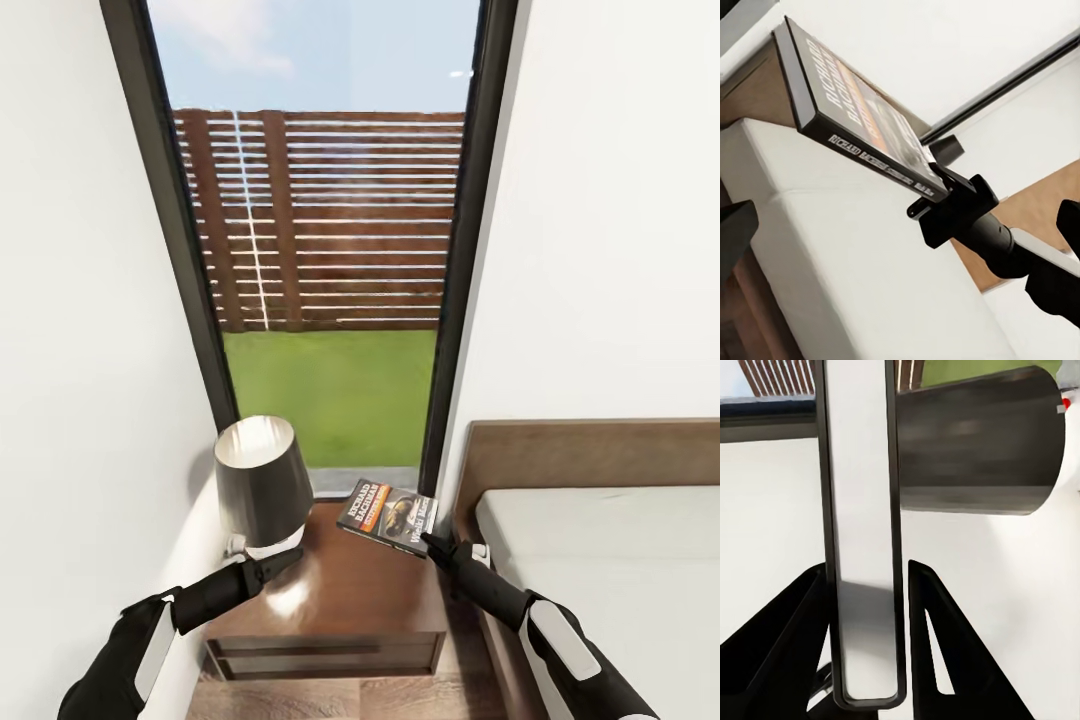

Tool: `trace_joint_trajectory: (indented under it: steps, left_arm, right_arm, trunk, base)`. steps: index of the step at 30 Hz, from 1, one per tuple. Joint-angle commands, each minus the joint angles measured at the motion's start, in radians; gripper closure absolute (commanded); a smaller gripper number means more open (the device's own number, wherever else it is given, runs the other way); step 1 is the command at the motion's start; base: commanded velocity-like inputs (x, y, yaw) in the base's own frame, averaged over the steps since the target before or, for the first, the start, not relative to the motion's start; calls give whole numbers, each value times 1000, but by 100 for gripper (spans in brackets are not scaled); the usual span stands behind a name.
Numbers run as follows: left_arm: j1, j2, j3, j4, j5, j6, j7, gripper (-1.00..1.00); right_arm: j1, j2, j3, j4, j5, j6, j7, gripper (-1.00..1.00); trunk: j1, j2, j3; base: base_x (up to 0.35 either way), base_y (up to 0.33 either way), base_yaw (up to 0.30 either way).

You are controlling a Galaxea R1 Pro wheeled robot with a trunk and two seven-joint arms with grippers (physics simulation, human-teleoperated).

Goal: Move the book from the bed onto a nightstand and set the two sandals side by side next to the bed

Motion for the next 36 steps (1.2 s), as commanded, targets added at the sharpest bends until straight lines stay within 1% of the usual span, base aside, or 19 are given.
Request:
trace_joint_trajectory:
  steps: [1, 8, 10, 14, 18, 36]
  left_arm:
    - [-1, 0, 0, 0, 3, 10, -3, -100]
    - [-1, 0, 0, 0, 3, 10, -3, -100]
    - [-1, -1, -1, 0, 3, 10, -1, -100]
    - [-1, -11, 0, 0, 3, 11, 22, -100]
    - [-1, -14, 0, 0, 3, 12, 31, -100]
    - [-1, -14, -1, 0, 4, 13, 33, -100]
  right_arm:
    - [-1, -1, 3, 0, -5, 2, 2, 100]
    - [-1, -1, 3, 0, -5, 2, 2, 100]
    - [-1, -1, 3, 0, -5, 2, 2, 100]
    - [-1, -1, 3, 0, -5, 2, 2, 100]
    - [-1, -1, 3, 0, -5, 2, 2, 100]
    - [-1, 1, 3, 0, -5, 2, 2, 100]
  trunk:
    - [1, -2, -2]
    - [1, -2, -2]
    - [1, -2, -2]
    - [1, -2, -2]
    - [1, -2, -2]
    - [70, -128, -59]
  base:
    - [298, 0, 0]
    - [287, 0, 0]
    - [123, 0, 0]
    - [40, 0, 0]
    - [7, 0, 0]
    - [0, 0, 0]
